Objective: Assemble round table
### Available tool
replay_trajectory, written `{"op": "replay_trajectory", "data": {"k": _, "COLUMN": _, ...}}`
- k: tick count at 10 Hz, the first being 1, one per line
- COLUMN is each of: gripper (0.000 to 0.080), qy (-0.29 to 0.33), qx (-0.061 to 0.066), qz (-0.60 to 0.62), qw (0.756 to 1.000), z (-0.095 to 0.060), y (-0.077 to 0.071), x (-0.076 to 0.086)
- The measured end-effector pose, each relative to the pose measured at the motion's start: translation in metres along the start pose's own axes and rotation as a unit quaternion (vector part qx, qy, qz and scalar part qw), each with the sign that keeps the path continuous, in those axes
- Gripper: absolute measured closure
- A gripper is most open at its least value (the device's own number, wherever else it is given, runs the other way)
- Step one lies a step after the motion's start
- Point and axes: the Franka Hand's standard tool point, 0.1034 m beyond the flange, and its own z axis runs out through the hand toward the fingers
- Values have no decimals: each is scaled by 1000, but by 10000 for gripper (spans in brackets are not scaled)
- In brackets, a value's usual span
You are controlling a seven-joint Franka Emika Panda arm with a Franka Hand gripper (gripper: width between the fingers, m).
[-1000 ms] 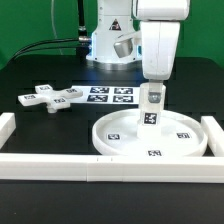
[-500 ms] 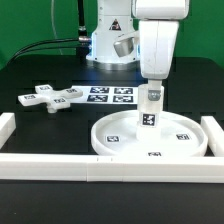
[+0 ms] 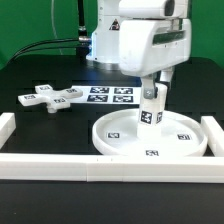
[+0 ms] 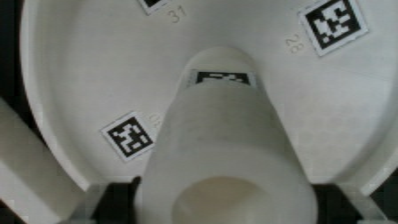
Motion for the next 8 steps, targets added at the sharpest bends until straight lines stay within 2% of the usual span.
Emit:
{"op": "replay_trajectory", "data": {"k": 6, "gripper": 385, "qy": 2, "qx": 1, "qz": 195, "qw": 981, "z": 0, "y": 1, "x": 0}}
{"op": "replay_trajectory", "data": {"k": 8, "gripper": 388, "qy": 21, "qx": 10, "qz": 331, "qw": 943, "z": 2, "y": 3, "x": -4}}
